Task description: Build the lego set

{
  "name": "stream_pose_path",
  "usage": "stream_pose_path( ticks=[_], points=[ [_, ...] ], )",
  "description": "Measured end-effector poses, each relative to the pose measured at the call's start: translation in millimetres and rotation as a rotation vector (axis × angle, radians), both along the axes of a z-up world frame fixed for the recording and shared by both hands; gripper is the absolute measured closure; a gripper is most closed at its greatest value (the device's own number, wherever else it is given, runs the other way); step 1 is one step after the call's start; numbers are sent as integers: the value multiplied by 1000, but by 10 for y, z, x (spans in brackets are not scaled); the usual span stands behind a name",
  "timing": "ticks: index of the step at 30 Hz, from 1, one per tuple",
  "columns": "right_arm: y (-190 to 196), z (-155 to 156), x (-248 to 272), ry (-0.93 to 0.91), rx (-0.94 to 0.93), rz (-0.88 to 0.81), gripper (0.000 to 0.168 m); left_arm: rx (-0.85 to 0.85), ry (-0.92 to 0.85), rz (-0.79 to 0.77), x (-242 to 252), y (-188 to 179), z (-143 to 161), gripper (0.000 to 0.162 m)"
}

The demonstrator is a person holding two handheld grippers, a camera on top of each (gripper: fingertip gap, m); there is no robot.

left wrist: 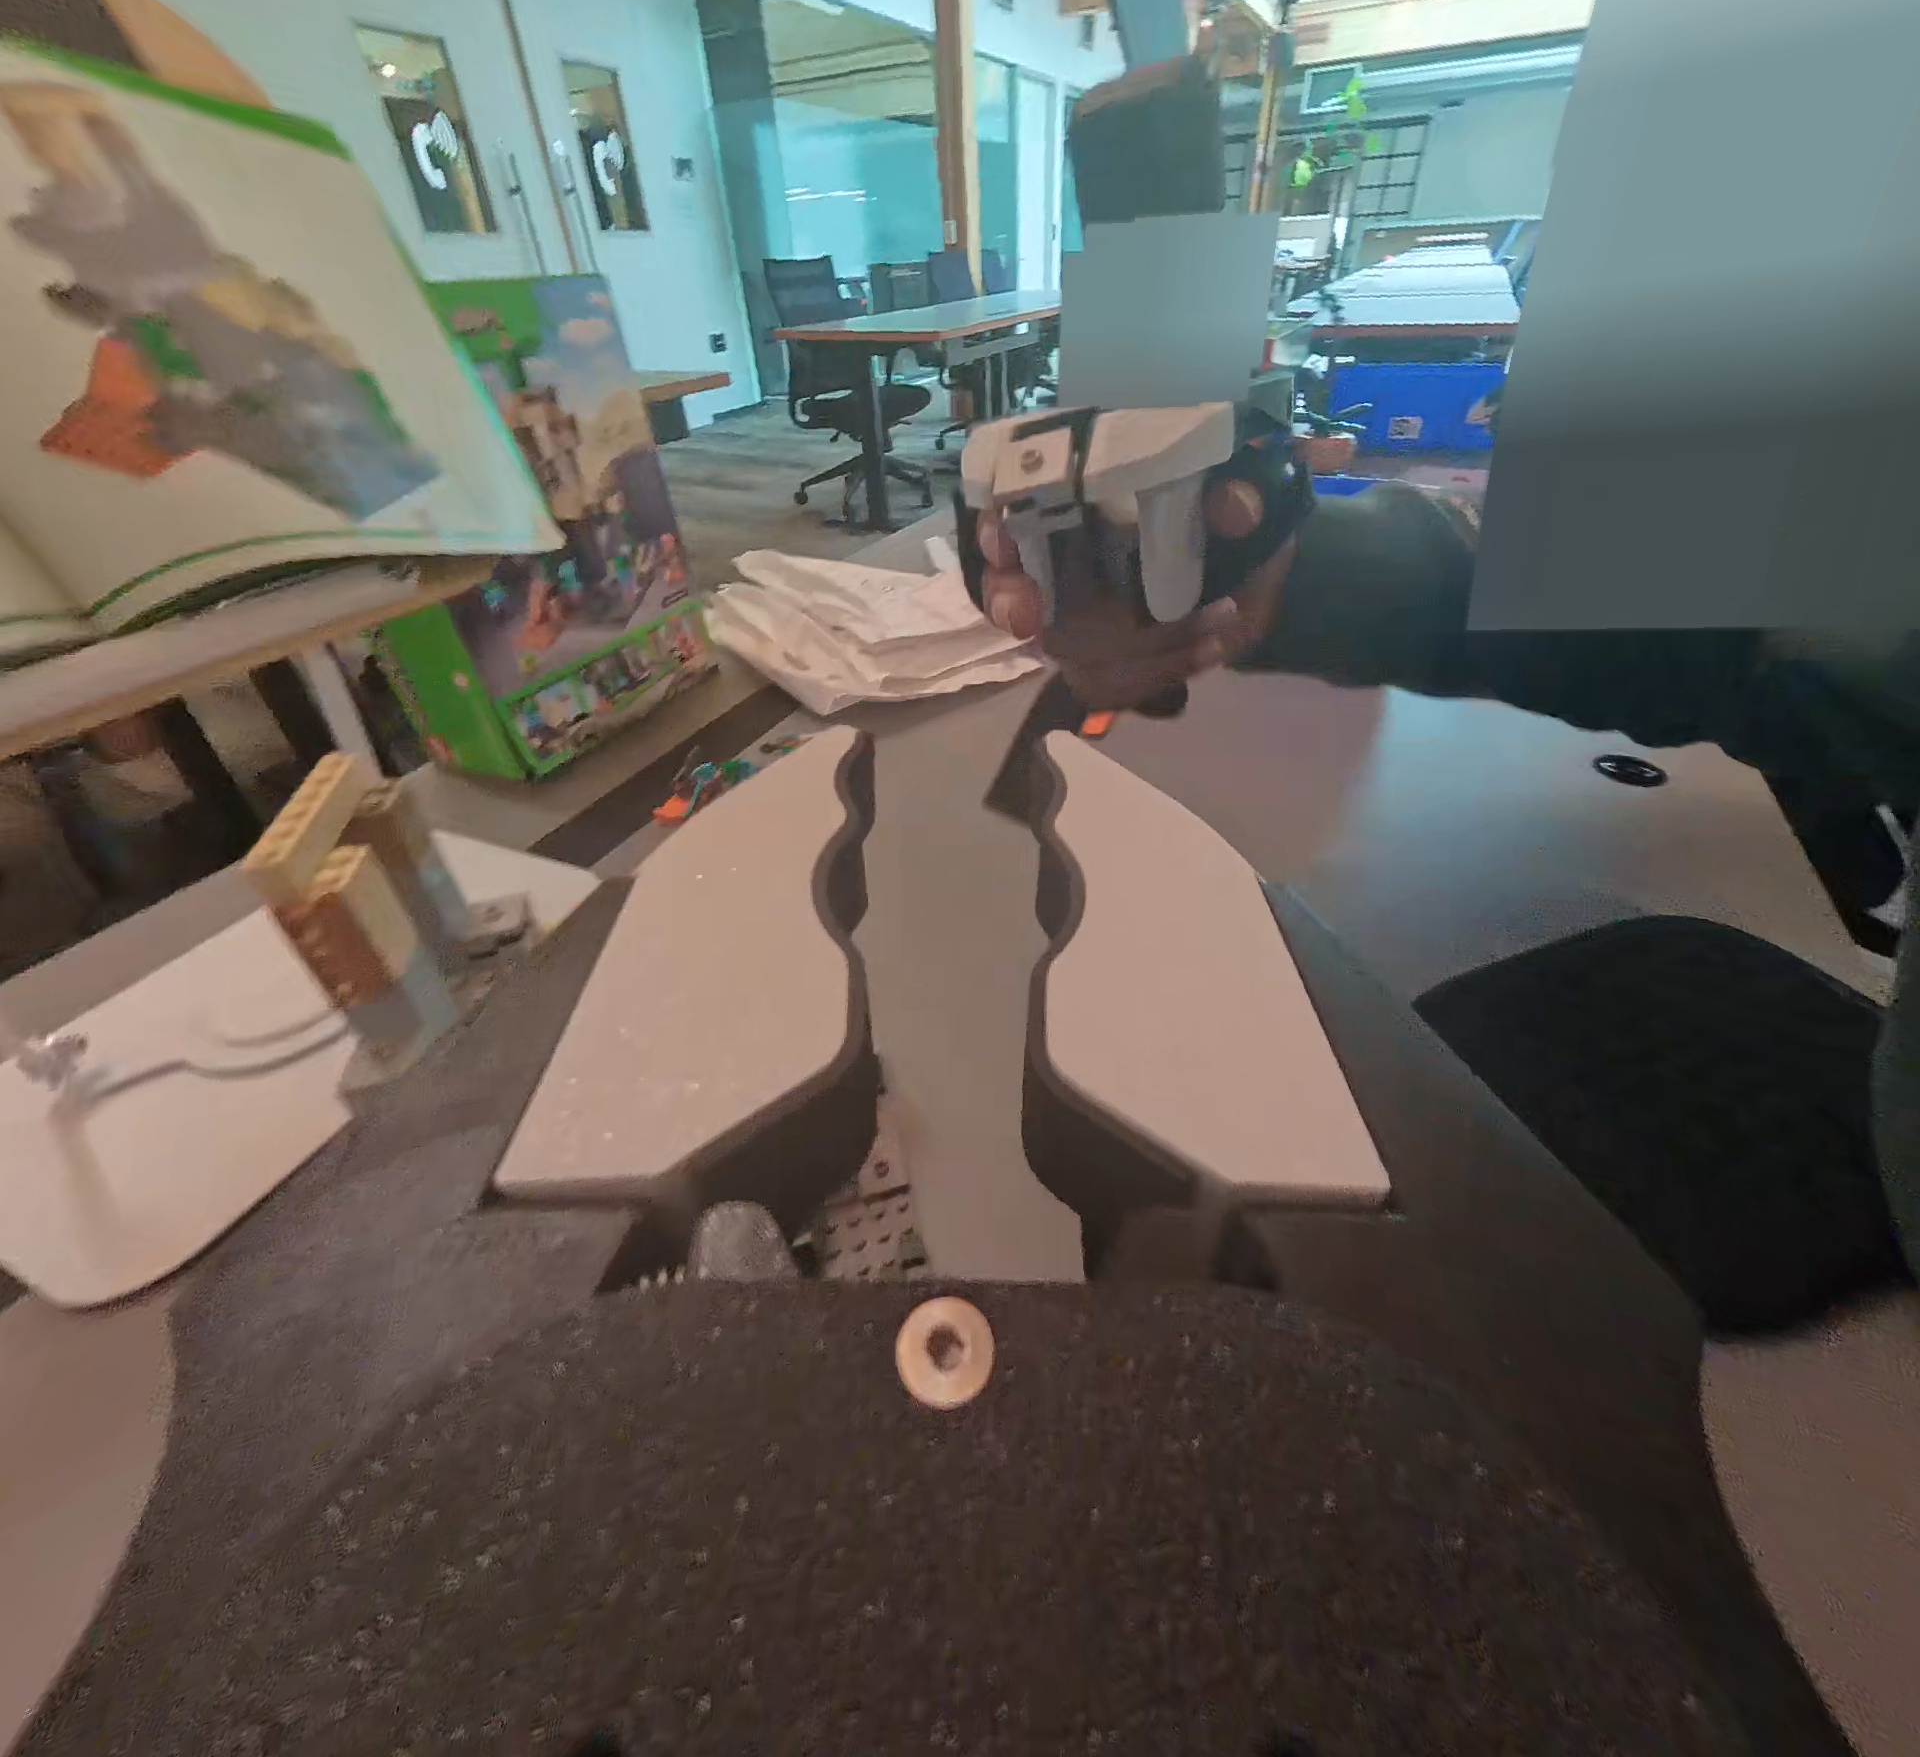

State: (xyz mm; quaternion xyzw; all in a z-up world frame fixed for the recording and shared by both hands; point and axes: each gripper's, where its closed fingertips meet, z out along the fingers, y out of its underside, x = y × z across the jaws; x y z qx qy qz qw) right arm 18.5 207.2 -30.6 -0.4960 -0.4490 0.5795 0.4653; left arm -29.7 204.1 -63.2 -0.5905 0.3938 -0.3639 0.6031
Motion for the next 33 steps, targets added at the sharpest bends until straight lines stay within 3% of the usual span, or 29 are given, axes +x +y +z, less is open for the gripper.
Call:
stream_pose_path(
  ticks=[6,10,14,21,33],
  points=[
    [-458,308,-65,397,-254,82,152,-1,-54,-86,181,-411,249,135],
    [-635,369,-148,507,-332,137,152,105,-21,-57,188,-560,364,135],
    [-769,354,-269,529,-358,179,152,104,-31,-84,227,-688,446,136],
    [-773,277,-316,516,-338,170,152,-99,-130,-185,221,-795,508,136],
    [-730,216,-305,509,-272,123,152,-175,-134,-147,243,-709,462,143]
  ],
)
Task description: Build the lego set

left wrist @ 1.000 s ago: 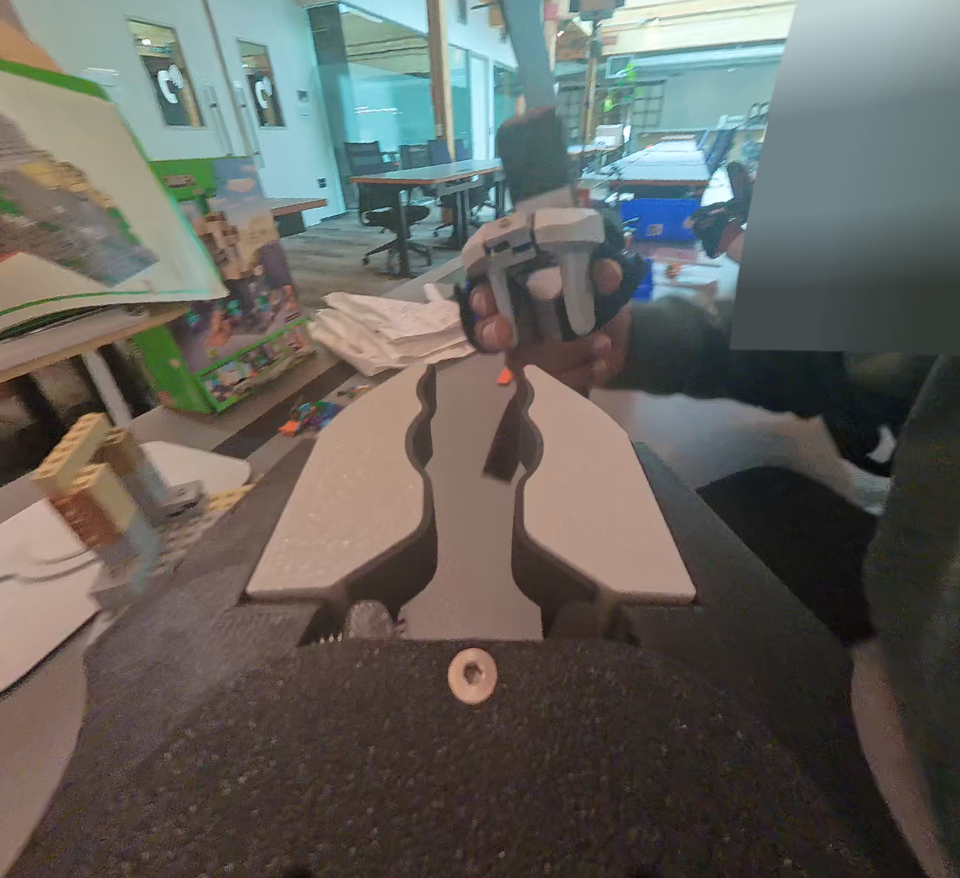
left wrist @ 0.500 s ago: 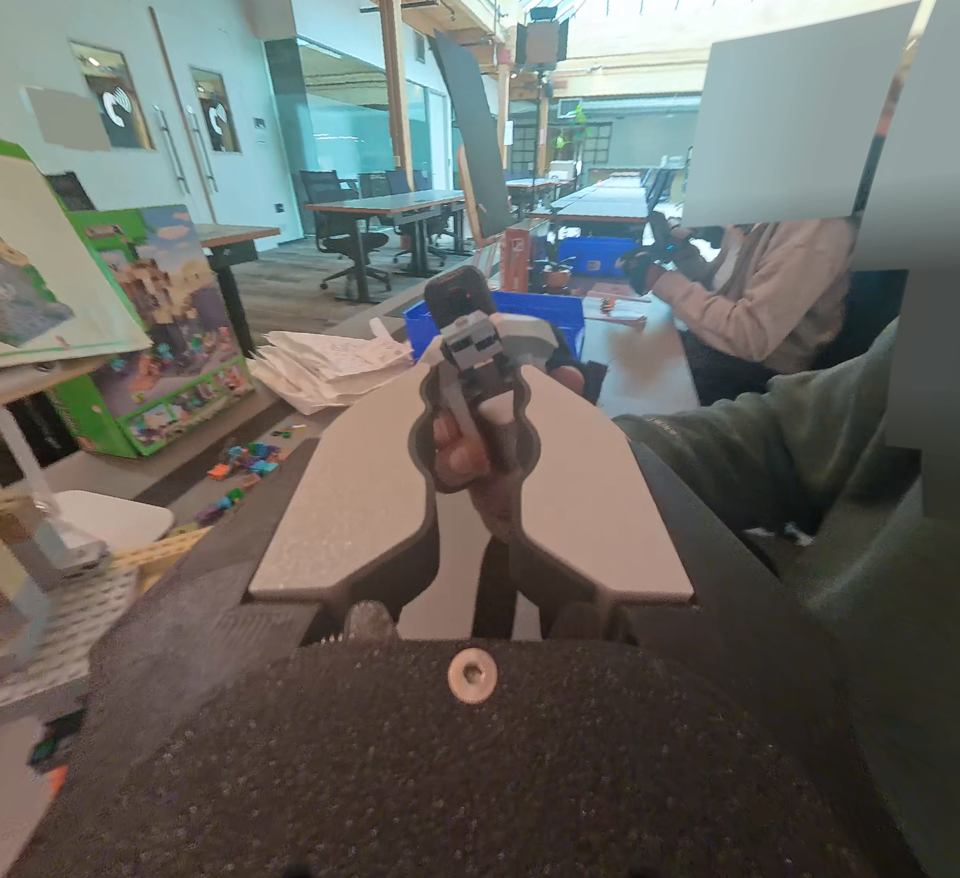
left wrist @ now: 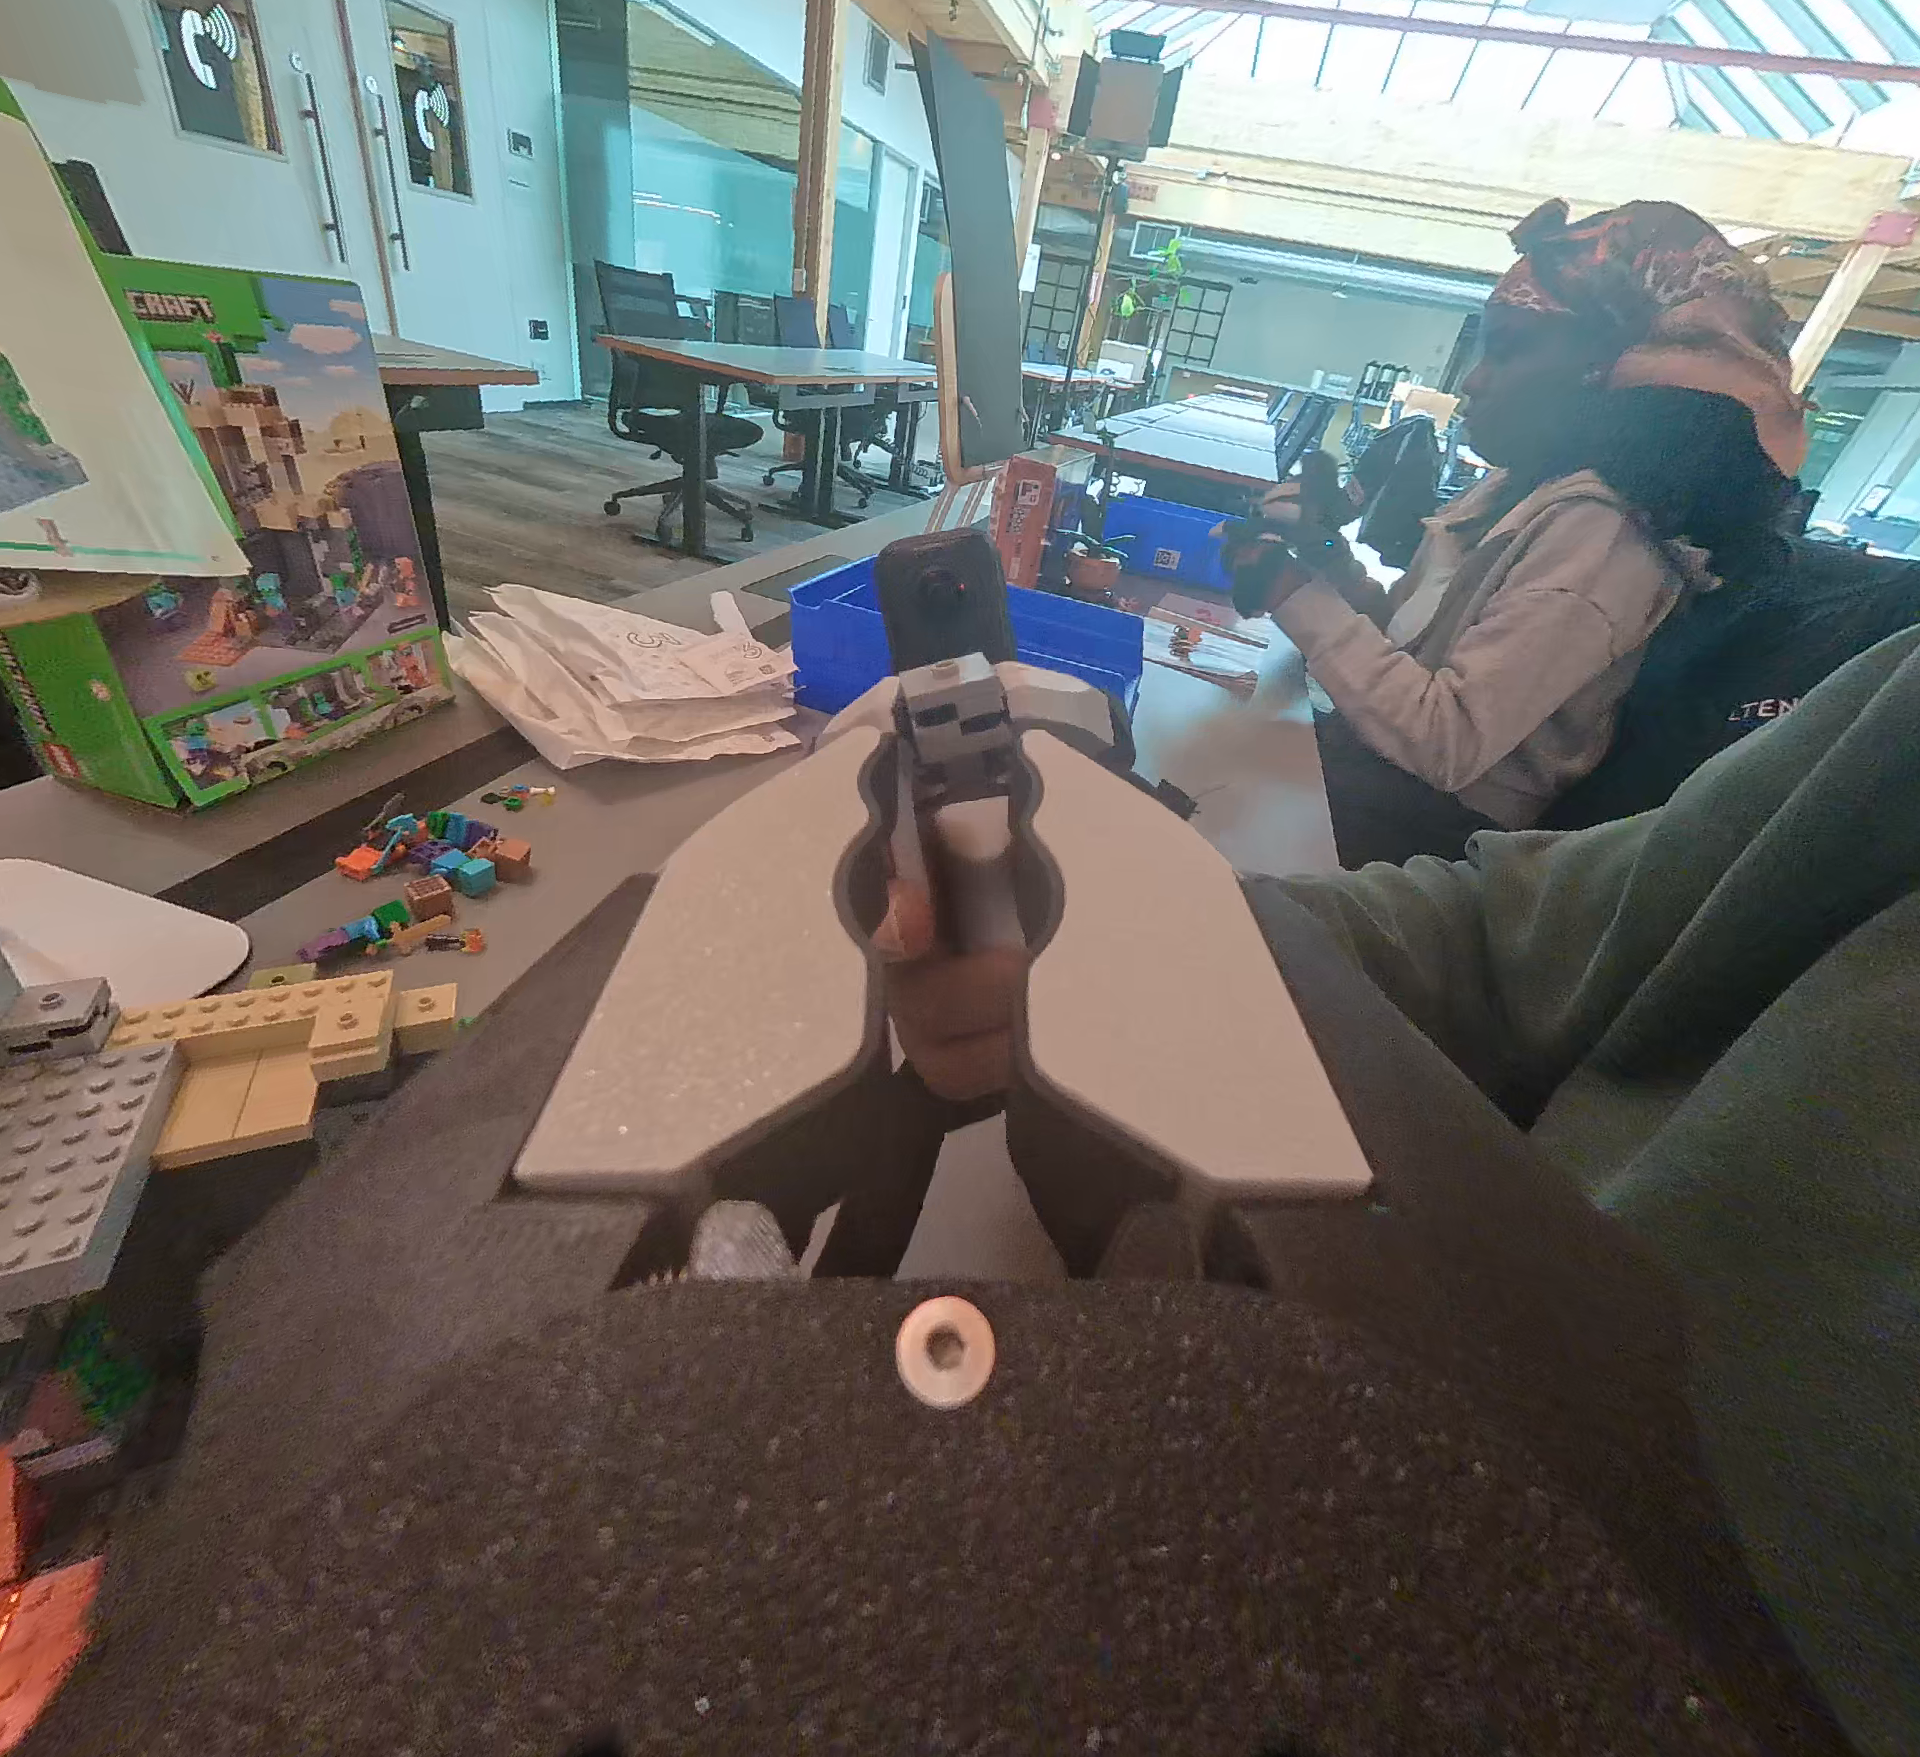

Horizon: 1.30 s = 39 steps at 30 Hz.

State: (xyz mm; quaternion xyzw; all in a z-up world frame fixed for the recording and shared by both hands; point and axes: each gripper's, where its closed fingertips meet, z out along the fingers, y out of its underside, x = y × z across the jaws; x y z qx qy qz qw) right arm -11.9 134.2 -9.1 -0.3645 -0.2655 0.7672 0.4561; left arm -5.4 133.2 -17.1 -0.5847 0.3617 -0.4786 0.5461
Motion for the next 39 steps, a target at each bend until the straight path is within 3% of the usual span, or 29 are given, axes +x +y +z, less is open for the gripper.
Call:
stream_pose_path(
  ticks=[19,39],
  points=[
    [111,-199,-38,-234,127,-340,151,-137,-43,-19,-127,143,-176,155],
    [184,-308,-88,-297,147,-421,152,-139,-19,-27,-111,193,-296,150]
  ],
)
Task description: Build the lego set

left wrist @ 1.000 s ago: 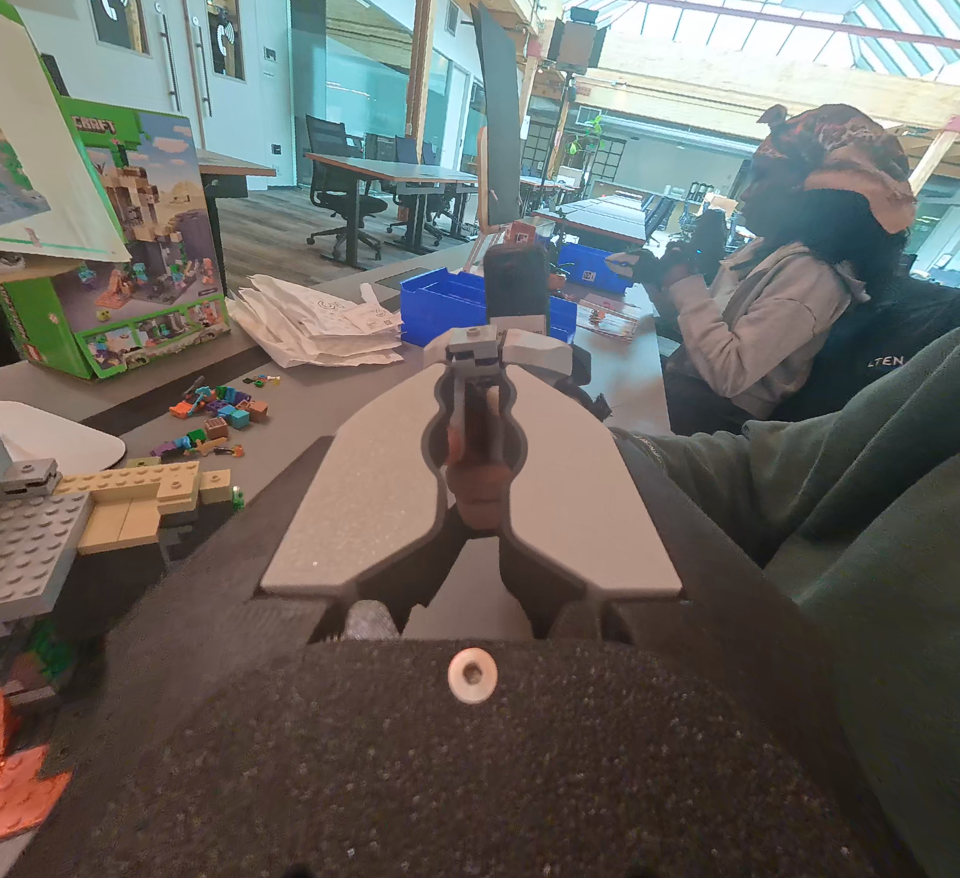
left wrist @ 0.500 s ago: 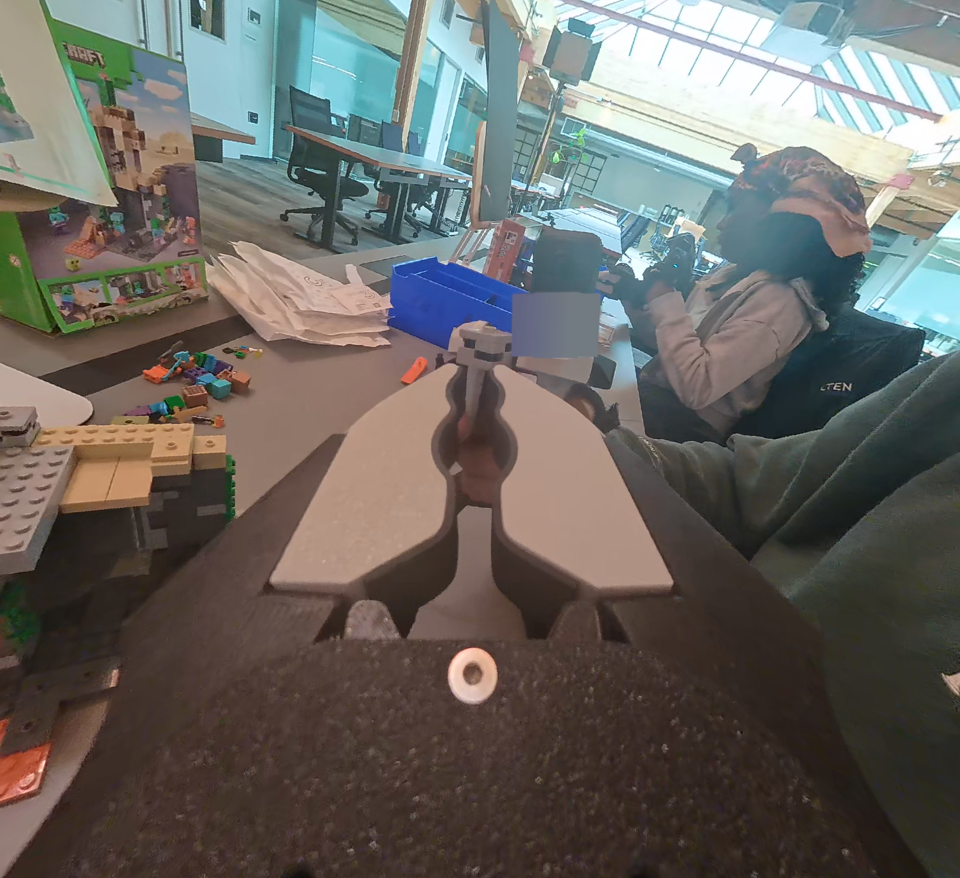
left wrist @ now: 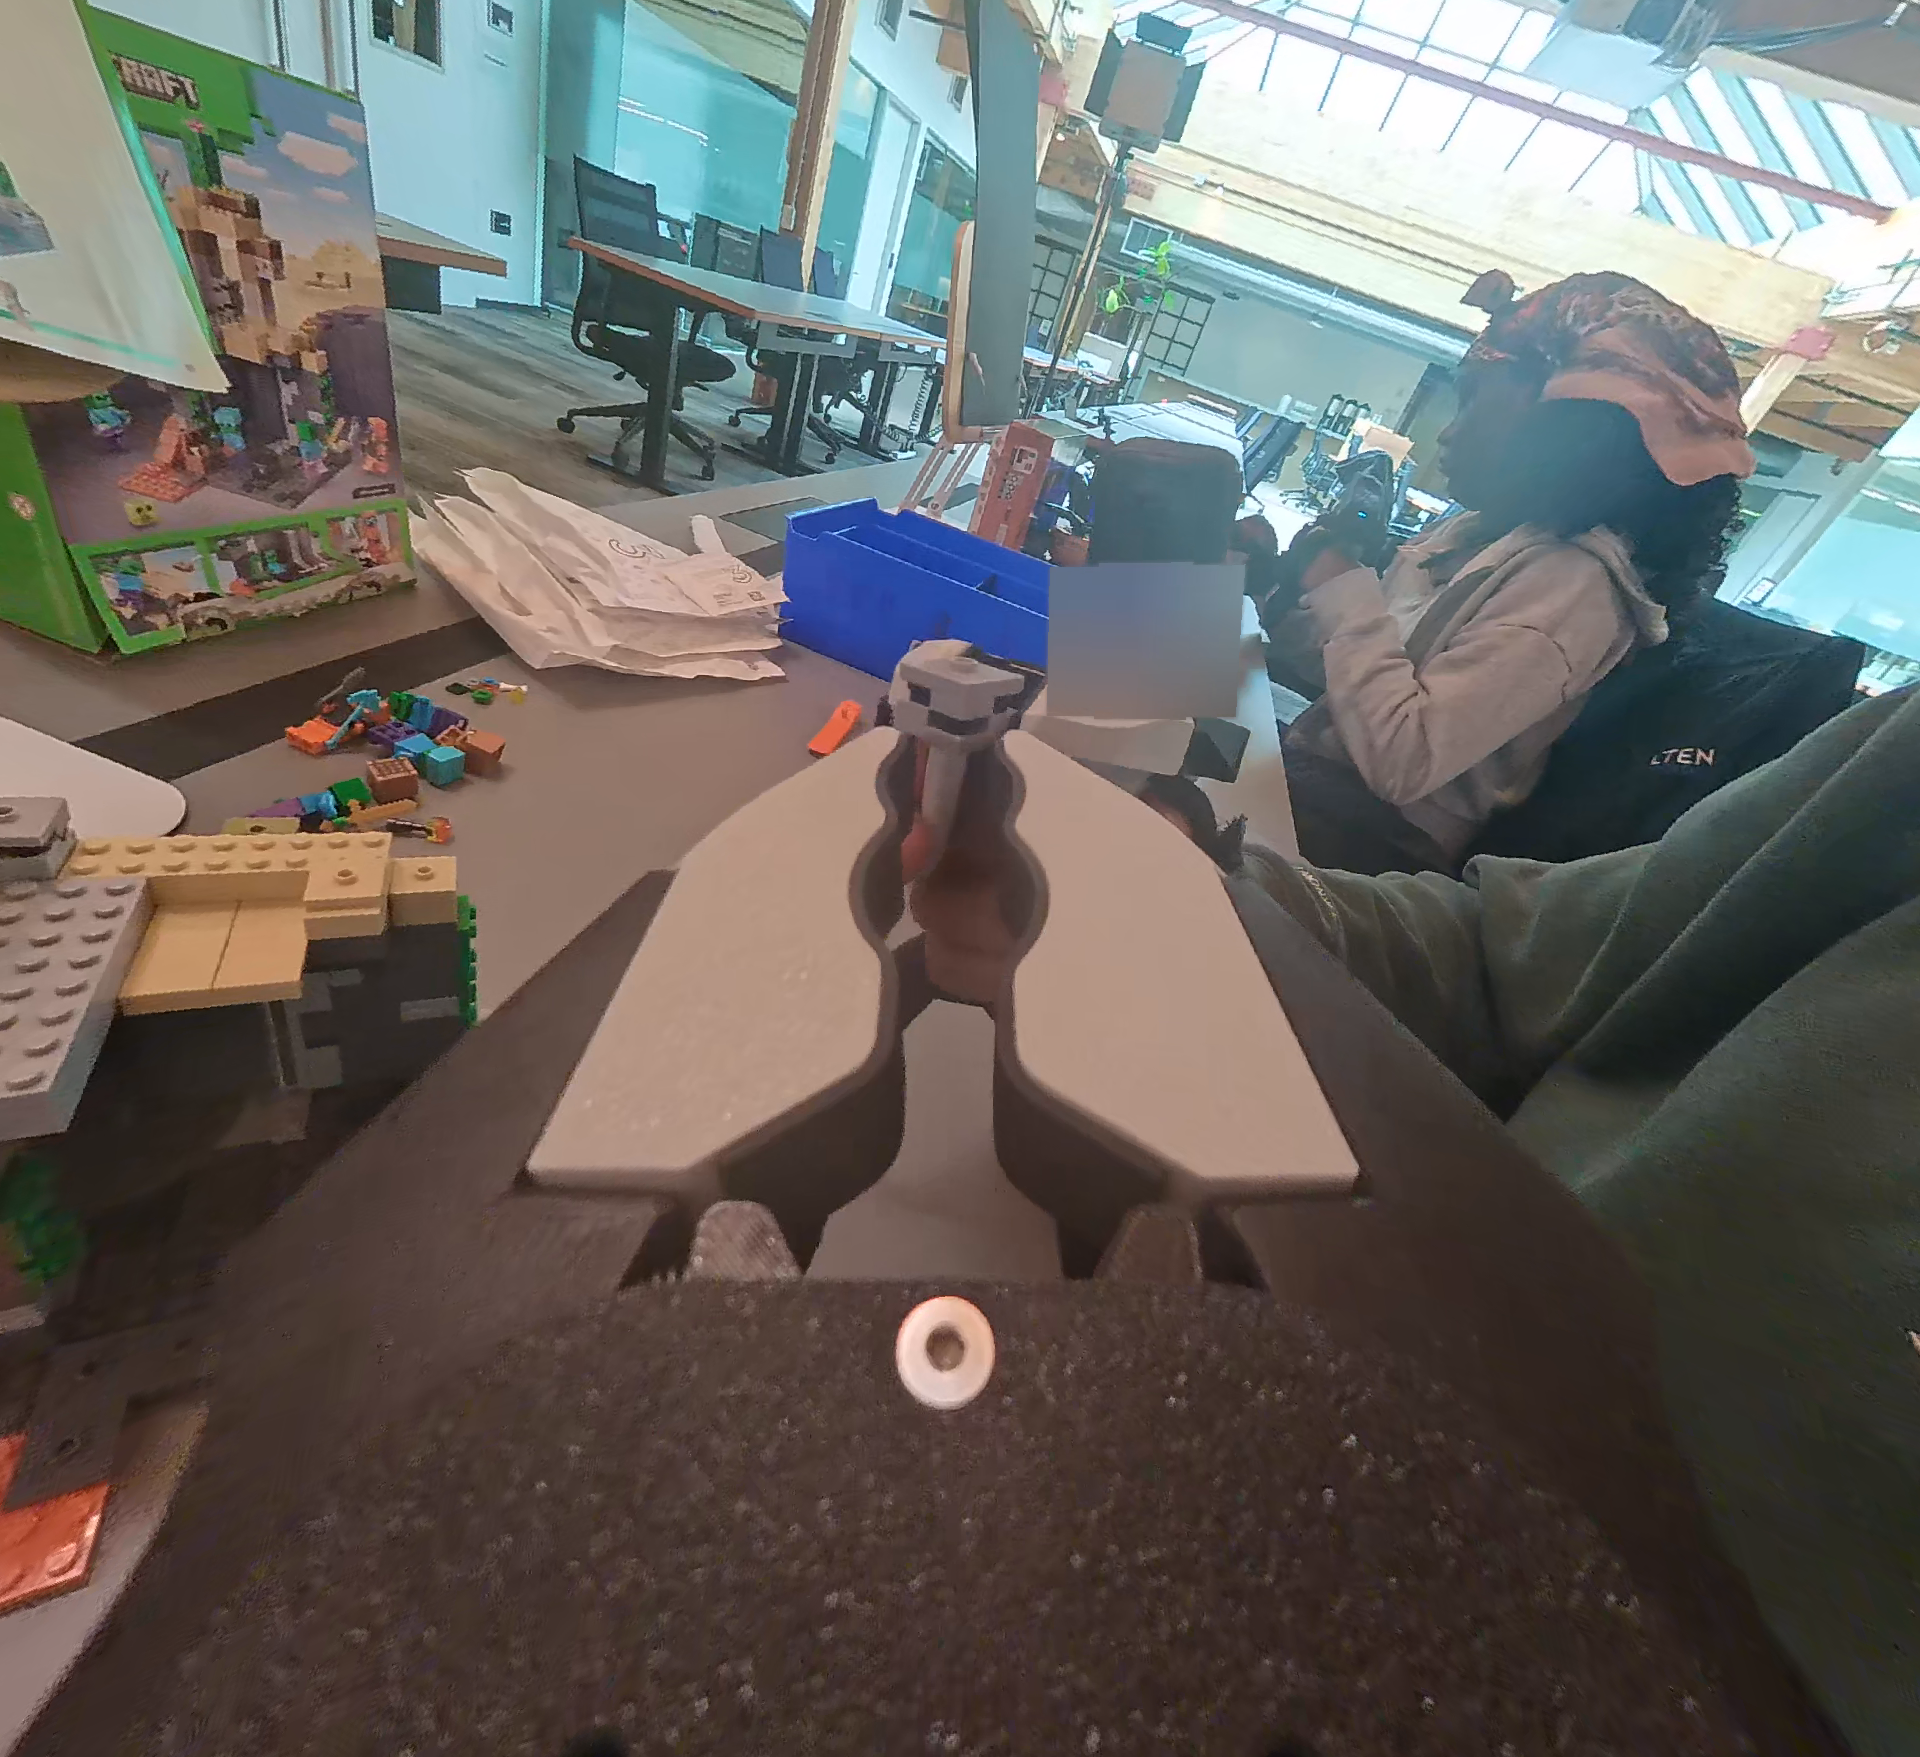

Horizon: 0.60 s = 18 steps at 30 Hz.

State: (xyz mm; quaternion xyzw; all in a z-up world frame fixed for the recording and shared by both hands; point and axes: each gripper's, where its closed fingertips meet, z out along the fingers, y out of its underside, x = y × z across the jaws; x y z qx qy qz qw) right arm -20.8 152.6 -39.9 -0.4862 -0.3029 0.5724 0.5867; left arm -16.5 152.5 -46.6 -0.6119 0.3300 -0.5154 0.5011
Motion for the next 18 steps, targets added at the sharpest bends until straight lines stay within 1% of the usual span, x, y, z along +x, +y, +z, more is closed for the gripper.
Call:
stream_pose_path(
  ticks=[7,11,17,18],
  points=[
    [-1,-13,-4,-29,42,-36,152,-15,-19,-24,-13,-12,-8,153],
    [13,-21,3,-43,60,-62,152,-12,-24,-31,-30,-7,-16,160],
    [56,-37,16,-64,91,-122,152,-24,-29,-24,-48,21,-34,162],
    [67,-47,20,-73,101,-136,152,-33,-35,-29,-54,21,-36,159]
  ],
)
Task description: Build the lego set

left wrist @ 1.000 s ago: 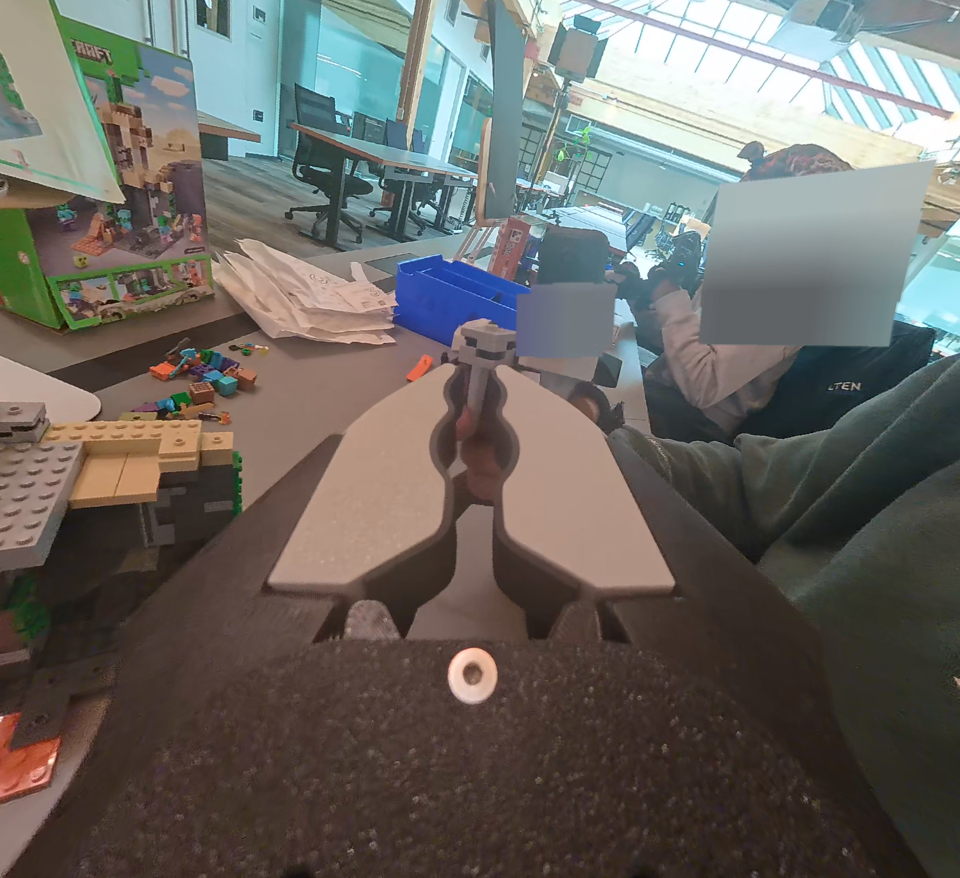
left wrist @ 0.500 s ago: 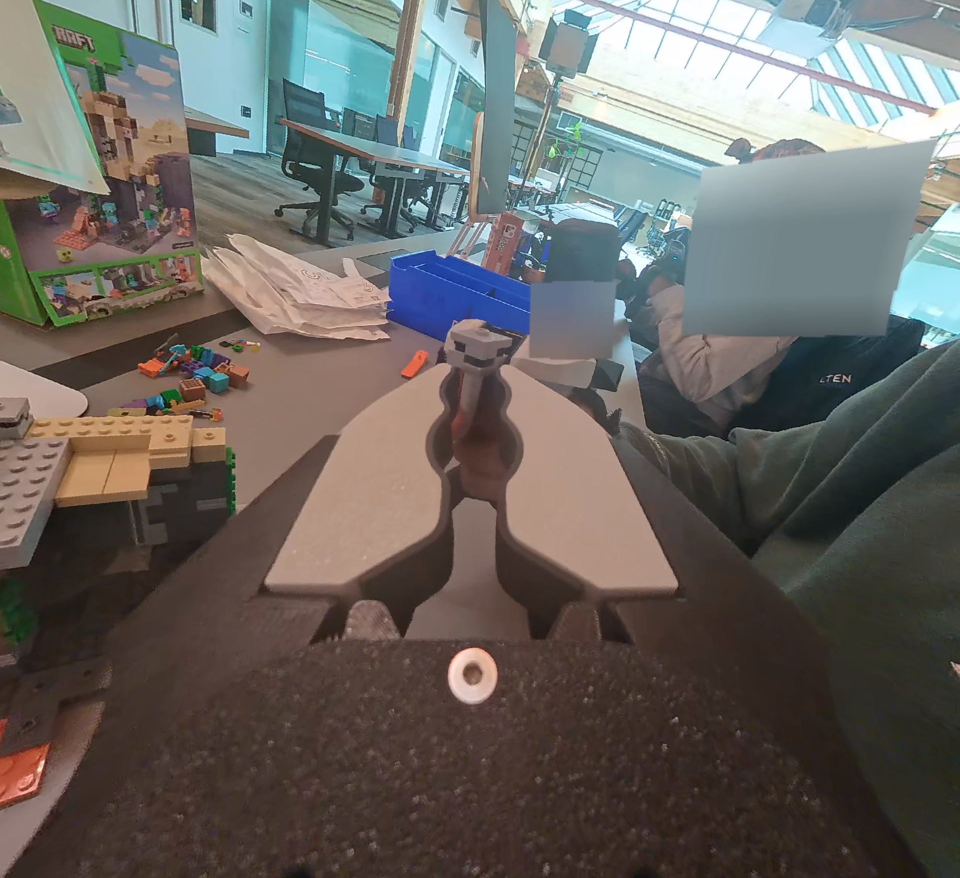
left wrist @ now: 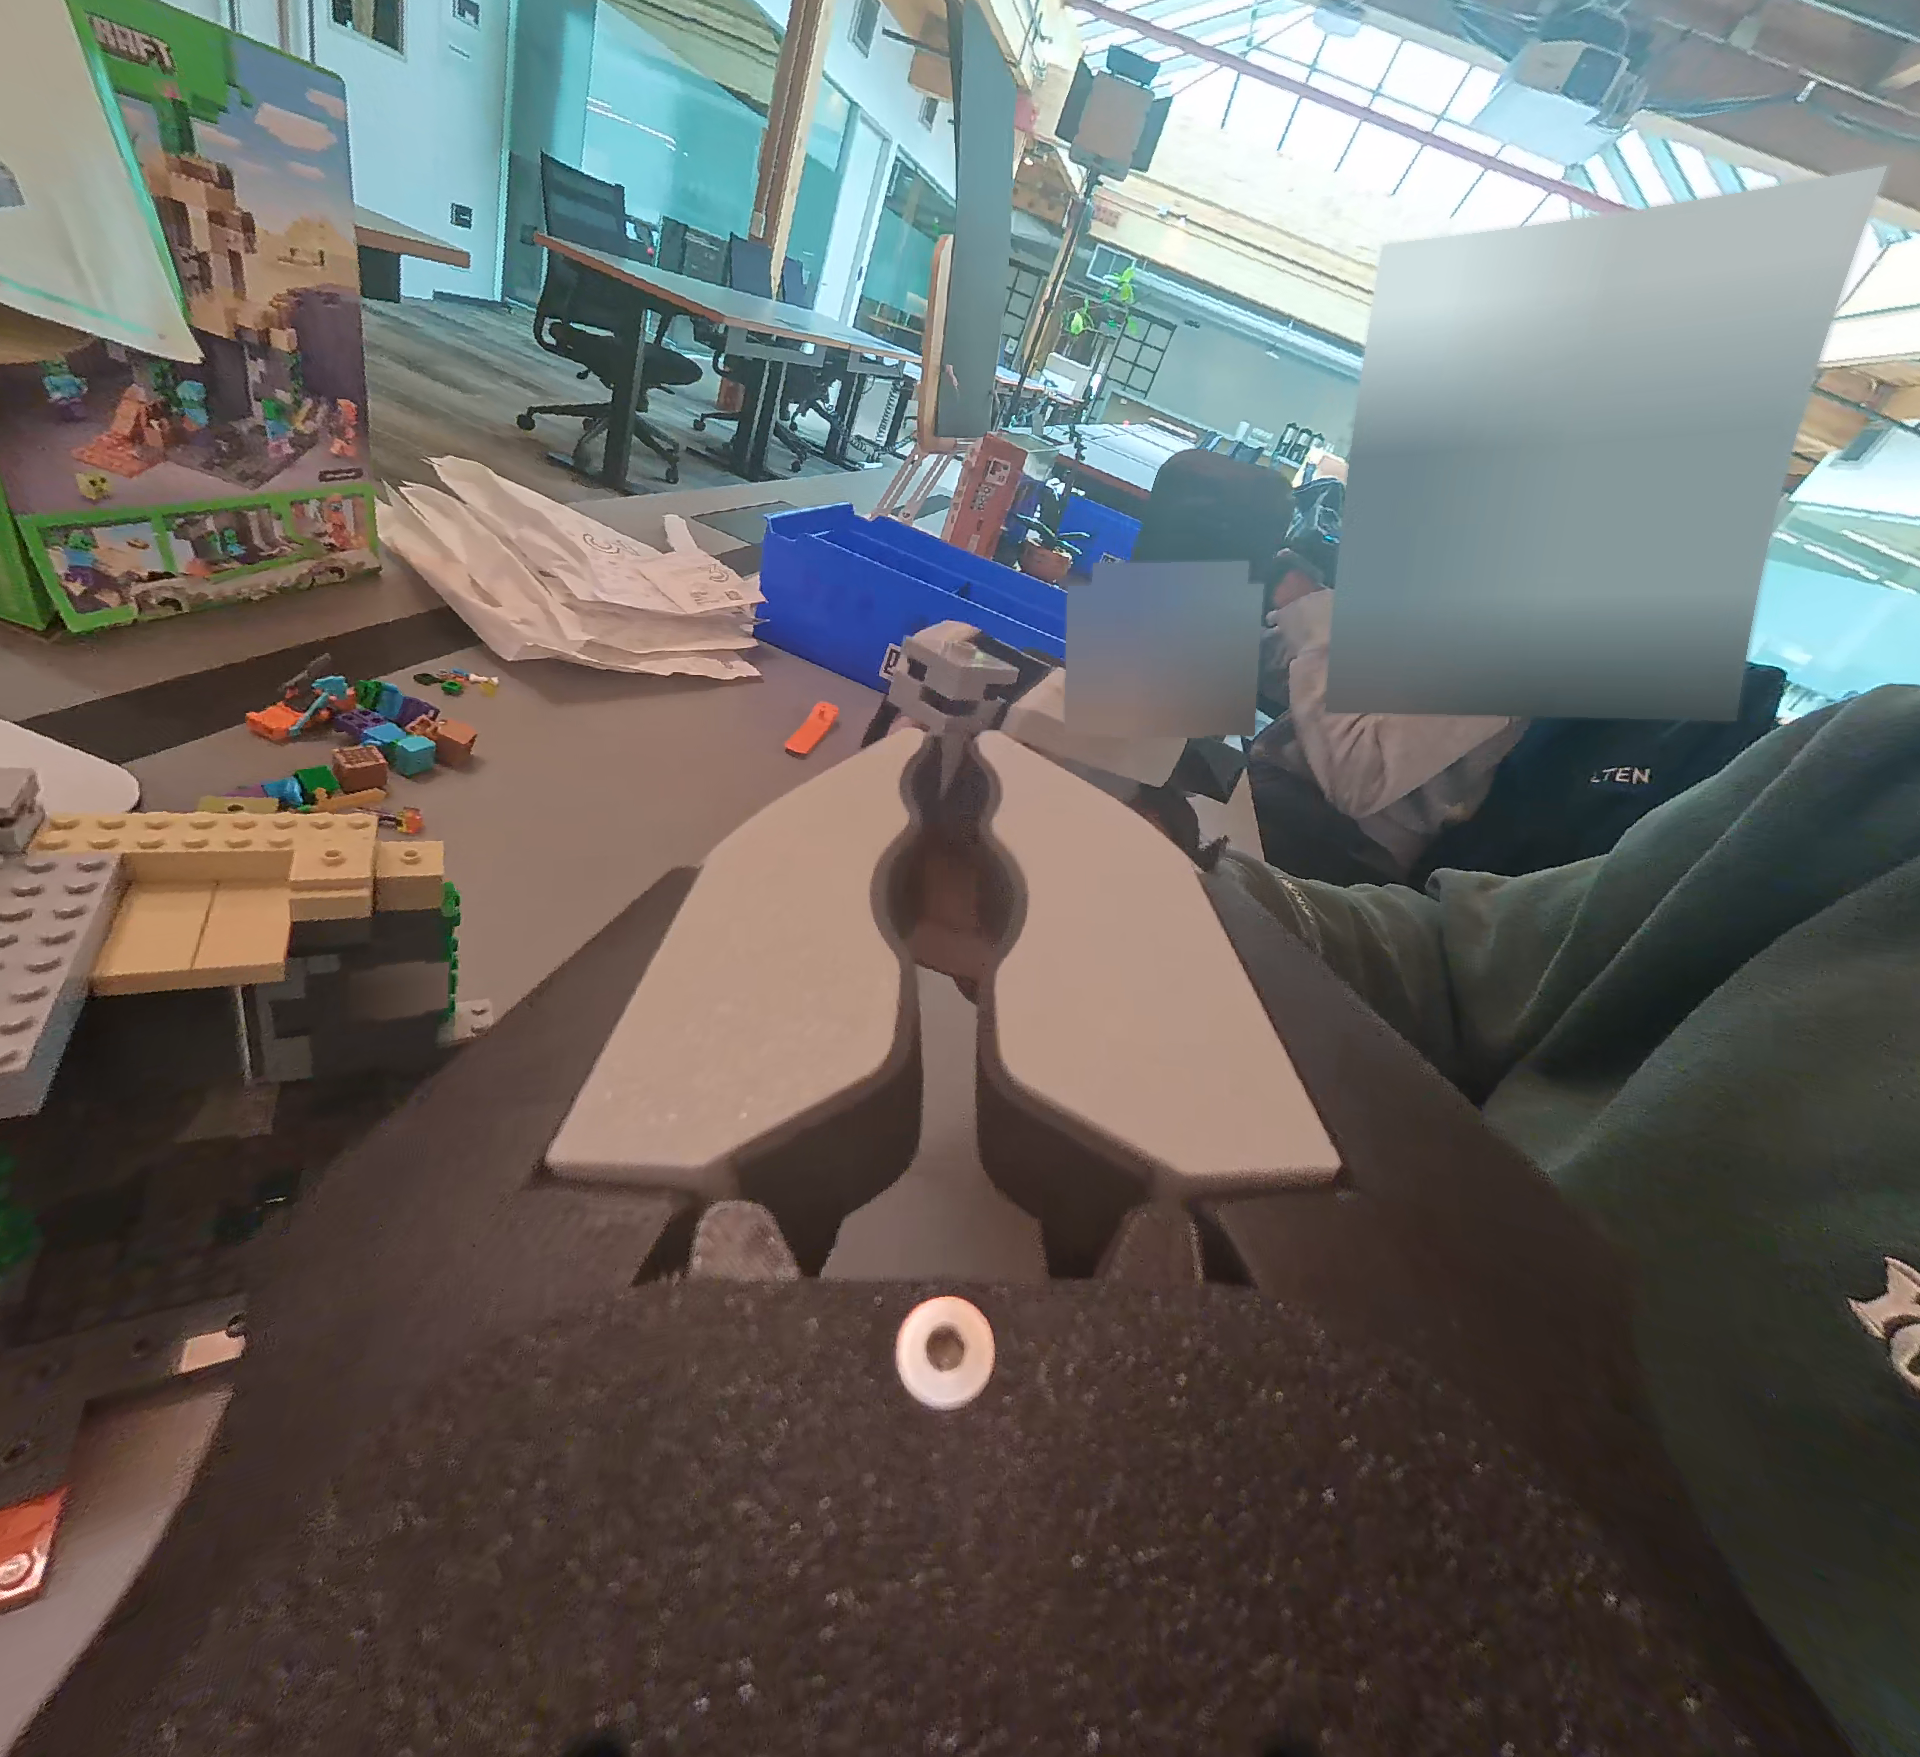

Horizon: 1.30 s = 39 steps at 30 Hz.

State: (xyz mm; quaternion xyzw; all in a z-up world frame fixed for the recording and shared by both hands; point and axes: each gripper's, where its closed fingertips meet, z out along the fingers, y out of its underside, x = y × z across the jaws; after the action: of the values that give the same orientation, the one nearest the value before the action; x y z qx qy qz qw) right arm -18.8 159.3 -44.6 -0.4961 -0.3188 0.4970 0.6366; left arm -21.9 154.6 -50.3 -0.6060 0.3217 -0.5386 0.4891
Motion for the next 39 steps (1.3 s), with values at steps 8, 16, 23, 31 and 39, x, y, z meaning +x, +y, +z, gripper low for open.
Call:
stream_pose_path(
  ticks=[8,16,23,31,39],
  points=[
    [34,-99,-21,-112,114,-105,152,-219,-99,-85,-5,32,-49,141],
    [17,-144,-35,-175,200,-157,152,-359,-152,-186,109,-10,-84,146],
    [37,-184,-10,-261,338,-264,152,-464,-221,-246,125,-7,-83,142],
    [57,-201,15,-291,385,-316,152,-518,-236,-244,159,41,-114,148],
    [114,-269,4,-318,351,-323,152,-528,-216,-231,148,92,-184,148]
  ],
)
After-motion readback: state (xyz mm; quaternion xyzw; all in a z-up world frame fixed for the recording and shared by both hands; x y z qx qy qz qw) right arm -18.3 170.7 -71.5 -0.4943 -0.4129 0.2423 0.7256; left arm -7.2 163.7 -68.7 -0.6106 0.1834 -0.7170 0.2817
